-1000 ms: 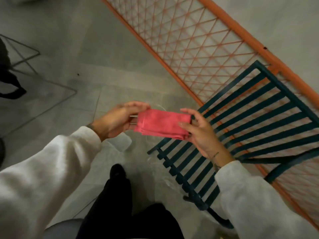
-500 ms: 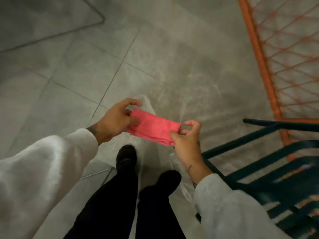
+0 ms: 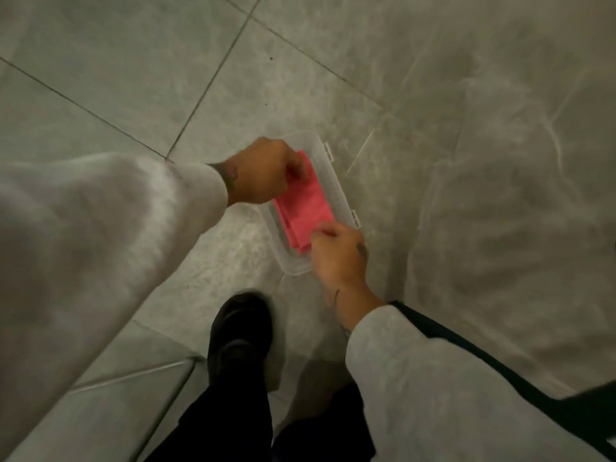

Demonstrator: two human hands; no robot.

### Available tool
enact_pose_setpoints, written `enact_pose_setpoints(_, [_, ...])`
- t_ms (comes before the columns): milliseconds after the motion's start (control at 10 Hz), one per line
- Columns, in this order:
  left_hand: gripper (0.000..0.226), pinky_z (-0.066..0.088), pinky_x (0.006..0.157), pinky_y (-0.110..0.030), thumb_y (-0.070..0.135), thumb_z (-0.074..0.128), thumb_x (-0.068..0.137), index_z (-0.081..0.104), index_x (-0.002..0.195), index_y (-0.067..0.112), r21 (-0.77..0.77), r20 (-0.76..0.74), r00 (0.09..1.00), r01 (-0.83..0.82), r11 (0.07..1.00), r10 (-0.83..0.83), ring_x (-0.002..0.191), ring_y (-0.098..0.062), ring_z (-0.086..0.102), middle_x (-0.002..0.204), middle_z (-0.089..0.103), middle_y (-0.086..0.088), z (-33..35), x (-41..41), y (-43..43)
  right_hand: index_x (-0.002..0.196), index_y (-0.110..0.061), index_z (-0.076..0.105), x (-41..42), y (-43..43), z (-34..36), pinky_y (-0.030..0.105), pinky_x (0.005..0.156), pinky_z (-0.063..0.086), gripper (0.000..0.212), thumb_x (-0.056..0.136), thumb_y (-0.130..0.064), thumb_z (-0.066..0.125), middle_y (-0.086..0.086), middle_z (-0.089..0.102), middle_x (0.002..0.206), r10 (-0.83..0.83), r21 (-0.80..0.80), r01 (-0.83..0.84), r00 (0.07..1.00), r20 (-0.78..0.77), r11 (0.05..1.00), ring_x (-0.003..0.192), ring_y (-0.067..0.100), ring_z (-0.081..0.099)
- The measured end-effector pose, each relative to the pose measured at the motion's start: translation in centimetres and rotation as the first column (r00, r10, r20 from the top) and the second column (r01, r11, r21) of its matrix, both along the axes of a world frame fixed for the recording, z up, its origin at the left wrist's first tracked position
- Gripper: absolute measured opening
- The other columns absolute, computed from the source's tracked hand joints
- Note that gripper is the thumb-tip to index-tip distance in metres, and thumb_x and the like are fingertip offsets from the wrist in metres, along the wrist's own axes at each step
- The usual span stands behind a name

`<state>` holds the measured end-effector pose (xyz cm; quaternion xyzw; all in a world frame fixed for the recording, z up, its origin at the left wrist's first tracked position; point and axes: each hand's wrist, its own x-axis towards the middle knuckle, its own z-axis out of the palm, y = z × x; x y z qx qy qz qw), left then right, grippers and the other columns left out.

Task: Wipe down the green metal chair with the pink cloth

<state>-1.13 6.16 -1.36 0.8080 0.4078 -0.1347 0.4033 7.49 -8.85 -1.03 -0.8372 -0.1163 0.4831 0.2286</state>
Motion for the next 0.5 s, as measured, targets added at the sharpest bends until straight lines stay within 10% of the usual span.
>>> enact_pose_setpoints(200, [0.040, 0.051, 0.089, -0.031, -0.002, 0.050, 0.086, 0.072, 0.114, 0.016, -0.009, -0.134, 0.976, 0.172, 0.985, -0.171, 0.099, -0.023, 0.066, 0.112, 0.072, -0.003, -3.0, 1.3, 1.0, 0.122, 0.002, 0.056, -0.5, 2.7, -2.3, 0.045, 0.099, 0.051, 0.041, 0.086, -0.017, 0.052, 0.021, 0.057, 0.129, 0.092, -0.147, -0.127, 0.970, -0.223, 0.981, 0.117, 0.036, 0.058])
enact_pose_setpoints(500, [0.033, 0.046, 0.087, -0.029, 0.014, 0.057, 0.090, 0.065, 0.123, 0.012, 0.018, -0.206, 0.955, 0.223, 0.975, -0.215, 0.107, -0.028, 0.063, 0.117, 0.068, -0.009, -0.4, 0.8, 0.8, 0.112, 0.003, 0.066, 2.6, 1.6, 0.4, 0.034, 0.080, 0.044, 0.032, 0.097, -0.014, 0.044, 0.018, 0.064, 0.105, 0.292, -0.250, -0.314, 0.949, -0.121, 0.916, 0.096, 0.029, 0.060])
